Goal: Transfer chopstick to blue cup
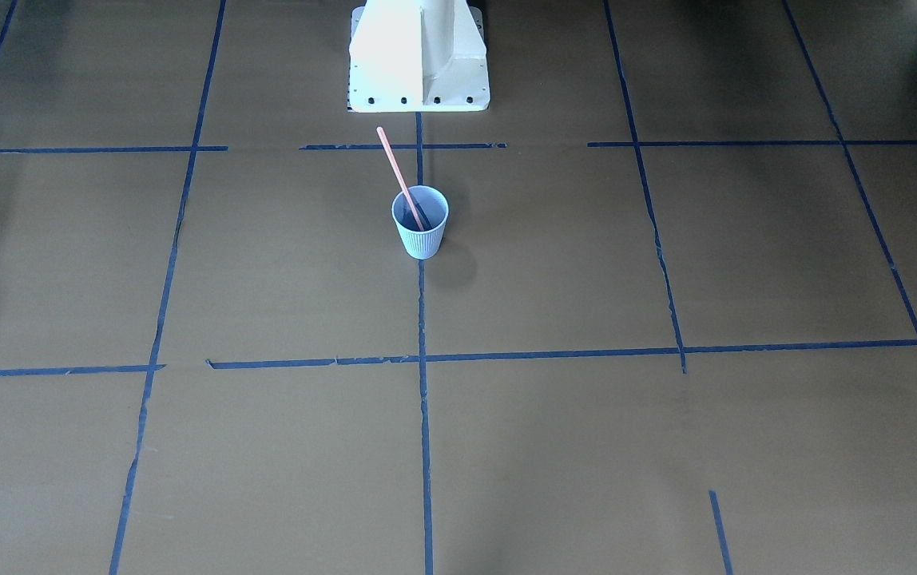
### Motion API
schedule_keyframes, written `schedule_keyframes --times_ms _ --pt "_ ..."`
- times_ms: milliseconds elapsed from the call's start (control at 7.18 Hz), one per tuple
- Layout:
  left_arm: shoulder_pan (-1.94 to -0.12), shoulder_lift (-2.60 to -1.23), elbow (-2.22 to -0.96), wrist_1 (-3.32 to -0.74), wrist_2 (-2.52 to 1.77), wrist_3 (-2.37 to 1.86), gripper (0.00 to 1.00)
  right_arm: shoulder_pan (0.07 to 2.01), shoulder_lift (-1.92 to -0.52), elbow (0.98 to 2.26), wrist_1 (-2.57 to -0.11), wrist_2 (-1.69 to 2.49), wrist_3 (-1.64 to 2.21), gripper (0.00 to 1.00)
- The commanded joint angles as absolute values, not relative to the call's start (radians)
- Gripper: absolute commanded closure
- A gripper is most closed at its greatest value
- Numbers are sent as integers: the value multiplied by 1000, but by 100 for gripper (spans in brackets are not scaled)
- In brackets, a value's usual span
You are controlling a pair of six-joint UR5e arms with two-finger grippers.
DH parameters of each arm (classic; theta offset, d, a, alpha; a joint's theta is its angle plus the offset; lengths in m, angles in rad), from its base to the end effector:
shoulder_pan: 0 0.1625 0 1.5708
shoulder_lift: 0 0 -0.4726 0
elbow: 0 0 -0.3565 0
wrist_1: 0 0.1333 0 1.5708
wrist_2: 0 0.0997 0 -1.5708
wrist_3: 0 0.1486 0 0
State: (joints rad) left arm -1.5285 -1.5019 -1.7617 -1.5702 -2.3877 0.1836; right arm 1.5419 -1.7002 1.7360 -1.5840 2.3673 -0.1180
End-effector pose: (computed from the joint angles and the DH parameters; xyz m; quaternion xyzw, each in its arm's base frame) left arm -0.0067 -0.4333 0.6795 0.0835 0.3915 0.1272 0.9075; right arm 0.0156 -0.3979 0.7200 0.0277 -0.3869 -0.0720 0.9189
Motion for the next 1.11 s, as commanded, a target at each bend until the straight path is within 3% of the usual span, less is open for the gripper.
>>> schedule_keyframes --times_ms 0,975 --pt "-1529 -1470 -1743 -1574 -2387 186 0 1542 -1666 1736 -1617 2329 -156 0" --pt "-1528 -1454 -1764 -1605 -2382 175 0 1542 -1666 1709 -1603 2316 -152 0"
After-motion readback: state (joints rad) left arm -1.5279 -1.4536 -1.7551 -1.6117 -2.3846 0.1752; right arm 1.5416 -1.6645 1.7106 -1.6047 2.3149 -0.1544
